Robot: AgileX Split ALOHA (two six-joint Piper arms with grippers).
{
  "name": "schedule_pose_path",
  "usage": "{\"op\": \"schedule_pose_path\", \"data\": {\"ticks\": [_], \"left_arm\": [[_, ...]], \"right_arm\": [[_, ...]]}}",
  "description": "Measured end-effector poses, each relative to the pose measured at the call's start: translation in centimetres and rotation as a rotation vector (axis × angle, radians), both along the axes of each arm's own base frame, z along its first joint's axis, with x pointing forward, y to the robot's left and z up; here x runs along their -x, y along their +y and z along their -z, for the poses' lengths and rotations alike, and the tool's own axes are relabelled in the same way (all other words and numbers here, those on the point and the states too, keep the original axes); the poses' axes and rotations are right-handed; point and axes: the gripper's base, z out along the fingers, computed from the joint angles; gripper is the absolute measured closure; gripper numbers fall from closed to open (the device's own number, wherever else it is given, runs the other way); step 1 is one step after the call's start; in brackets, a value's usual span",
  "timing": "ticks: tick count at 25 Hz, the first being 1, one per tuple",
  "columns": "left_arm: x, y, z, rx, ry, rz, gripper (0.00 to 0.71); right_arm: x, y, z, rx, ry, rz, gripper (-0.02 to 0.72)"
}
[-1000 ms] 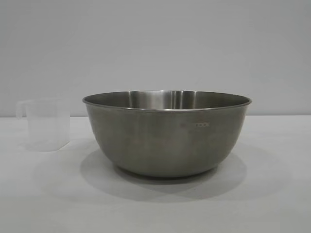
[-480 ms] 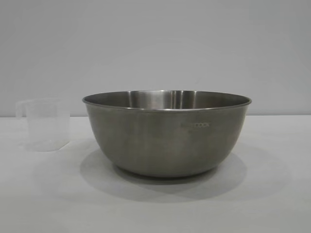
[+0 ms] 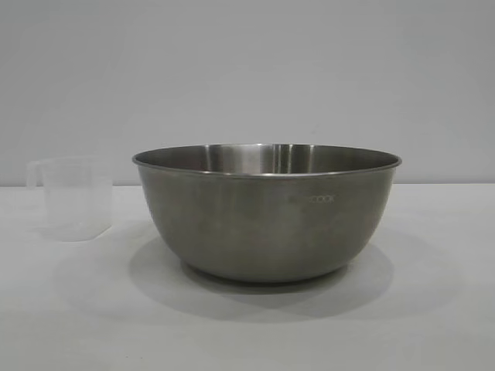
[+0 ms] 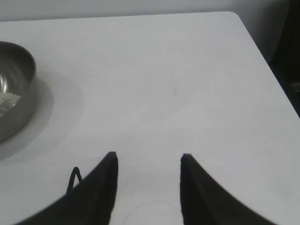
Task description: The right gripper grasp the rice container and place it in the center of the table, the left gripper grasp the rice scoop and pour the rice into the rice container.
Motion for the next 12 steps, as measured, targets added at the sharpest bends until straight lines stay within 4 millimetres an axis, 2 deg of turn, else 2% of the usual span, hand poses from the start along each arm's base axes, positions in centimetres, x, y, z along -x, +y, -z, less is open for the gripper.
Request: {"op": "schedule_pose_path", "data": {"ticks": [12], "left_arm": [[0.0,0.0,0.0,0.0,0.0,0.0,0.456]], "right_arm": [[-0.01,0.0,0.0,-0.001,0.0,-0.011,0.398]]}}
